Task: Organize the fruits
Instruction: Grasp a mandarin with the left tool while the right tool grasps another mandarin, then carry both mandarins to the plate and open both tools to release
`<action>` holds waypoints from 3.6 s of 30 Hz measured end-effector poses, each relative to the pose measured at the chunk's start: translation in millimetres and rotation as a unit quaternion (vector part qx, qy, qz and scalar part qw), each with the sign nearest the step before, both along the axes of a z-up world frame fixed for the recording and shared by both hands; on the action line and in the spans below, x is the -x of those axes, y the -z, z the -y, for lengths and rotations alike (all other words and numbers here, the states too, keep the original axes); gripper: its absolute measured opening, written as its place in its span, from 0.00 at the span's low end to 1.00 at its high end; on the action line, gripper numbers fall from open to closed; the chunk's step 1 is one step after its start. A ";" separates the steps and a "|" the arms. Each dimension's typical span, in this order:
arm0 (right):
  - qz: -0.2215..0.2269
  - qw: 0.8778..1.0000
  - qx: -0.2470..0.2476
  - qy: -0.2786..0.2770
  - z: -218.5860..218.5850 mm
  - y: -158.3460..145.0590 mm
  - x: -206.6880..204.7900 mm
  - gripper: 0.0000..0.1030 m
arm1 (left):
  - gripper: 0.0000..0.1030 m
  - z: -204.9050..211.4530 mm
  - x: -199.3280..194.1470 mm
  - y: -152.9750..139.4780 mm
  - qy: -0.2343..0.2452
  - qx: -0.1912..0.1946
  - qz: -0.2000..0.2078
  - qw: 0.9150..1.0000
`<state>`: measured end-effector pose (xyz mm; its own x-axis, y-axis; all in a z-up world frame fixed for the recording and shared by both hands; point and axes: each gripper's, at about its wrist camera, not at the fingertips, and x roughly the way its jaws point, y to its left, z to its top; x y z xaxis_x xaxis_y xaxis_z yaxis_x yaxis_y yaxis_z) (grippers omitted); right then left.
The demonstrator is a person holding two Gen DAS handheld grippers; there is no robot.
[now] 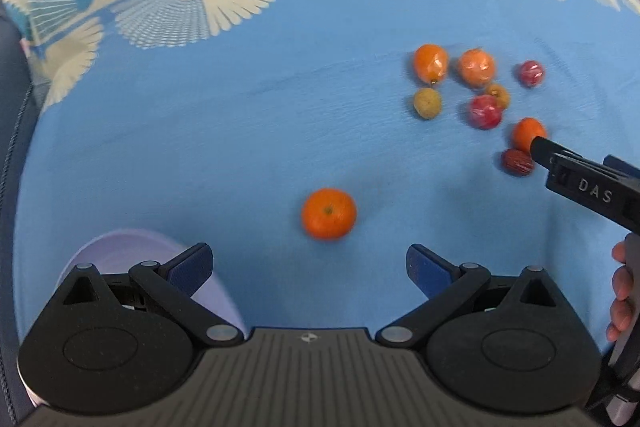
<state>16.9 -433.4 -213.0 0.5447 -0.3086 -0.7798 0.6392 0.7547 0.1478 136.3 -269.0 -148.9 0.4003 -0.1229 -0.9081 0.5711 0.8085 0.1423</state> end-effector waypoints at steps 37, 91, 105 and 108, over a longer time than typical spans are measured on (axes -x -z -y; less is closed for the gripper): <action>0.109 0.969 -0.024 -0.218 -148.2 -151.2 115.4 0.34 | 0.38 -200.9 111.3 -148.9 -0.104 0.097 0.048 0.989; 0.041 0.920 0.022 -0.388 -283.6 -173.9 84.7 0.34 | 0.38 -302.8 116.9 -125.9 -0.178 0.159 0.027 0.971; -0.013 0.923 -0.001 -0.385 -269.7 -111.4 5.1 0.35 | 0.38 -262.1 34.4 -63.2 -0.156 0.117 -0.036 0.980; -0.028 0.921 -0.009 -0.388 -268.9 -96.5 -10.4 0.35 | 0.38 -253.4 19.2 -45.3 -0.153 0.103 -0.050 0.982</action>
<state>27.3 -164.5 -116.5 0.5554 0.1701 -0.8140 -0.0854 0.9854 0.1476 117.1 -15.6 -103.6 0.3572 -0.1958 -0.9133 0.2998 0.9501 -0.0864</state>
